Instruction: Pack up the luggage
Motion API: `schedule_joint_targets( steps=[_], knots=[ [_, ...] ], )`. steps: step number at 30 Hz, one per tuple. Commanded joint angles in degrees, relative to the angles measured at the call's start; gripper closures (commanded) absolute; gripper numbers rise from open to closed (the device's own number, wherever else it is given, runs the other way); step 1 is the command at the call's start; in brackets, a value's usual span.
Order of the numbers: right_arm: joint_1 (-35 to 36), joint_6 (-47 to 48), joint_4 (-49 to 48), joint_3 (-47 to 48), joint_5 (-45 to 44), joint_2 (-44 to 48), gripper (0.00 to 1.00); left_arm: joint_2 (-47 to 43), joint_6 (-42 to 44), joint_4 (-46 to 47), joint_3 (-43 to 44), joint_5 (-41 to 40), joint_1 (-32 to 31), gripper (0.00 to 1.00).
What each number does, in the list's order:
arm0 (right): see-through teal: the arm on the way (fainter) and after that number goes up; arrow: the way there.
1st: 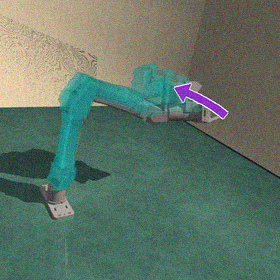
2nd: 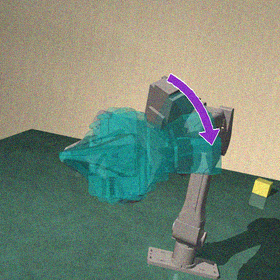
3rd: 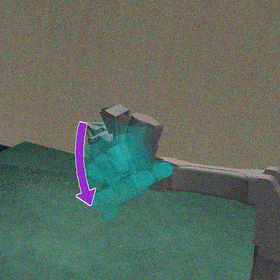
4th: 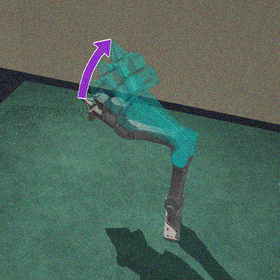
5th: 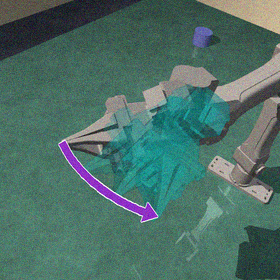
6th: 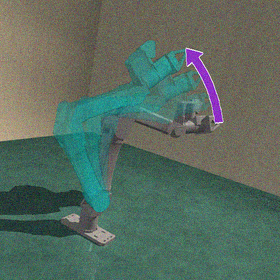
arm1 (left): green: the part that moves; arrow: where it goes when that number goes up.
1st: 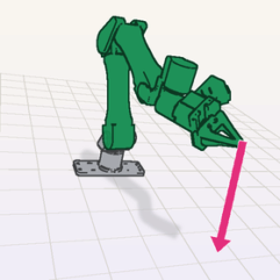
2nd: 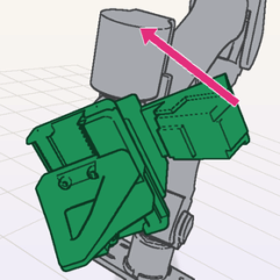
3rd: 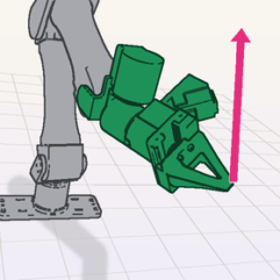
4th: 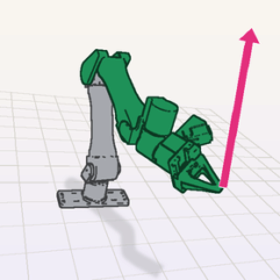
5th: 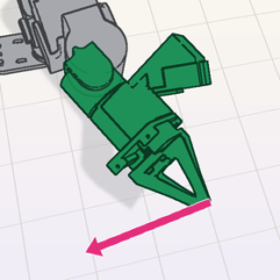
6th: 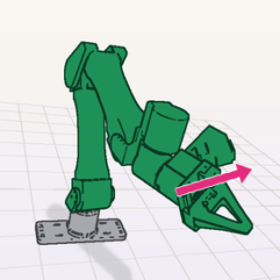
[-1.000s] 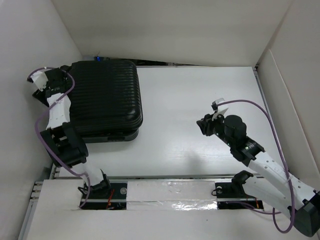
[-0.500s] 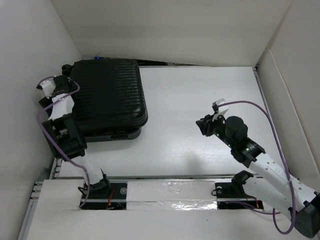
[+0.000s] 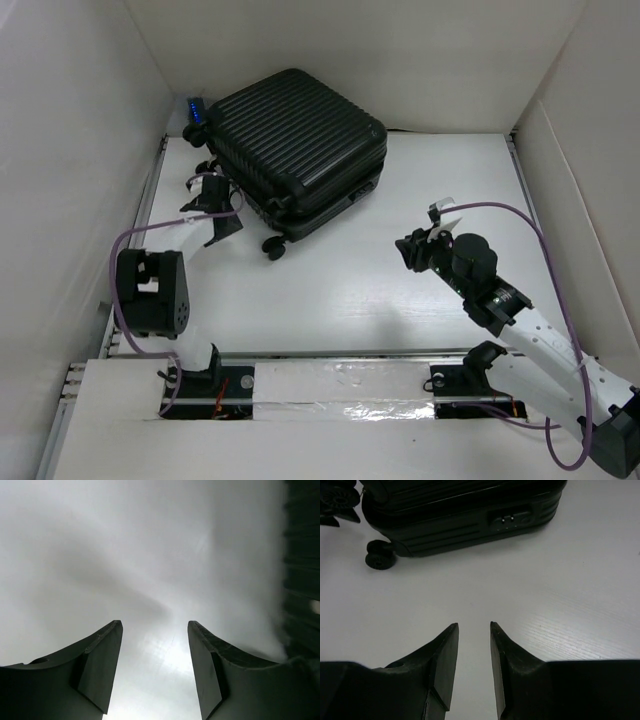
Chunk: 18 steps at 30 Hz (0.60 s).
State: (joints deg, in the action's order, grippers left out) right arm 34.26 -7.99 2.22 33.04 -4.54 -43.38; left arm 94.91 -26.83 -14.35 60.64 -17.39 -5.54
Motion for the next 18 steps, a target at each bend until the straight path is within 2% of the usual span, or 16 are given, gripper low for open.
schedule_joint_targets(
  steps=[1, 7, 9, 10, 12, 15, 16, 18],
  knots=[
    [0.02, -0.54, -1.25, 0.19, -1.09, 0.4, 0.62, -13.22, -3.49, 2.47, -4.82, 7.61, 2.29, 0.48],
    [0.02, -1.76, -1.95, 2.37, 1.61, -1.44, 0.62, -25.81, -6.39, 3.72, -7.12, 11.22, 2.29, 0.47],
    [1.15, -2.03, -2.92, 3.52, 2.51, -3.72, 0.61, -28.02, -5.17, 4.24, -7.03, 14.64, 2.29, 0.4],
    [2.12, -1.94, -2.66, 3.87, 2.08, -4.26, 0.59, -29.33, -3.77, 4.33, -7.03, 20.67, 1.68, 0.3],
    [2.13, -1.59, -2.57, 4.14, -0.73, -4.61, 0.57, -29.87, -1.92, 3.54, -7.38, 26.15, -0.6, 0.28],
    [2.65, -1.5, -3.01, 4.14, -1.27, -4.79, 0.43, -31.63, 0.98, 3.62, -10.36, 27.58, -8.77, 0.24],
    [2.65, -1.59, -3.27, 4.14, -0.92, -5.14, 0.36, -31.72, 1.16, 3.89, -11.06, 28.37, -10.0, 0.21],
    [2.65, -1.59, -3.71, 4.31, -0.12, -5.84, 0.33, -31.55, 2.57, 5.03, -12.47, 29.34, -11.25, 0.18]
  ],
)
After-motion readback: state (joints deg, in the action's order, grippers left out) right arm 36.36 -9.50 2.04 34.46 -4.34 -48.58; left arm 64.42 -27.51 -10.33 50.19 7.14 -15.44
